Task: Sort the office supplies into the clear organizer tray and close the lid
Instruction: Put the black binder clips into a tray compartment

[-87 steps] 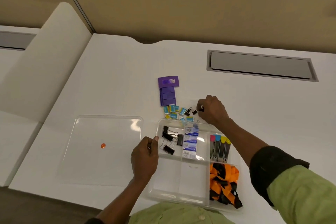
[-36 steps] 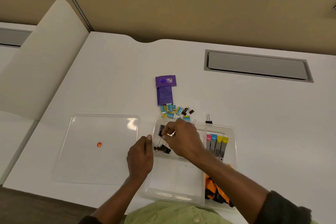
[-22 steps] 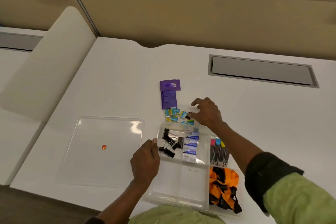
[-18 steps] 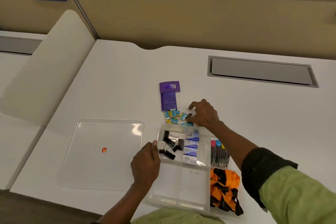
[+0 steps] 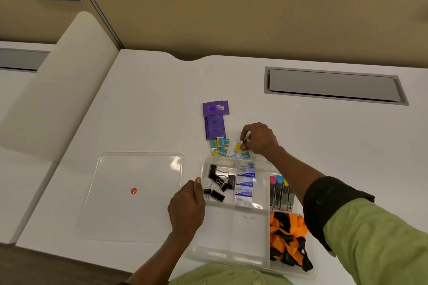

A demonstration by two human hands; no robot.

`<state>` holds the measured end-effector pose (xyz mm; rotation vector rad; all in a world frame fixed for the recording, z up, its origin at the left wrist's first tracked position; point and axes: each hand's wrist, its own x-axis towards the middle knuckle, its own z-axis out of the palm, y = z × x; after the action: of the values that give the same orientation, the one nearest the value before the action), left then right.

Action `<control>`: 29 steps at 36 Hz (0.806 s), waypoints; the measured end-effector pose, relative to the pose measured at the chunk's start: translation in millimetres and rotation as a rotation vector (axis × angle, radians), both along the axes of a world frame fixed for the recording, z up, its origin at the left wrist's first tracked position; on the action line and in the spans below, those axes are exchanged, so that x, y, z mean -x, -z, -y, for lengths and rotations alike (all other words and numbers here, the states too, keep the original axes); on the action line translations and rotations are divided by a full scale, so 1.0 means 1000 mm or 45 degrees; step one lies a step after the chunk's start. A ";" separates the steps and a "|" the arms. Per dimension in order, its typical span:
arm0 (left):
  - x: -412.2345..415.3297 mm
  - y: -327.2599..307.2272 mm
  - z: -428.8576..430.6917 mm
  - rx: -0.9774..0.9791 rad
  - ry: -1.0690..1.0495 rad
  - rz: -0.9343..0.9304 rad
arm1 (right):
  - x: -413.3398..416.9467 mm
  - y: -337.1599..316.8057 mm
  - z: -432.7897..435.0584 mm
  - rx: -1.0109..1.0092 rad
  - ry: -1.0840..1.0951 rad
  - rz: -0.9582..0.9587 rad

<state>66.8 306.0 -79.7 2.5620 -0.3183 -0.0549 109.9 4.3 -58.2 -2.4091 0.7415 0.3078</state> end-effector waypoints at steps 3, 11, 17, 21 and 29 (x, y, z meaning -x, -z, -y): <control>0.000 0.000 0.000 0.018 -0.006 -0.003 | 0.005 0.000 0.006 0.072 -0.009 0.029; 0.001 -0.002 0.001 0.056 -0.004 -0.015 | 0.012 0.001 0.005 0.097 -0.002 0.032; 0.001 -0.003 0.001 0.042 -0.024 -0.044 | 0.022 -0.004 0.008 0.092 0.130 0.123; 0.001 -0.005 0.002 0.057 -0.026 -0.052 | 0.030 -0.034 -0.003 0.018 0.179 0.282; 0.002 -0.008 0.003 0.039 -0.027 -0.063 | 0.060 -0.101 -0.093 -0.191 -0.210 0.292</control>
<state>65.1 302.7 -71.6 2.5293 -0.2713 -0.1047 49.9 97.1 43.1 -2.3167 0.4040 0.1424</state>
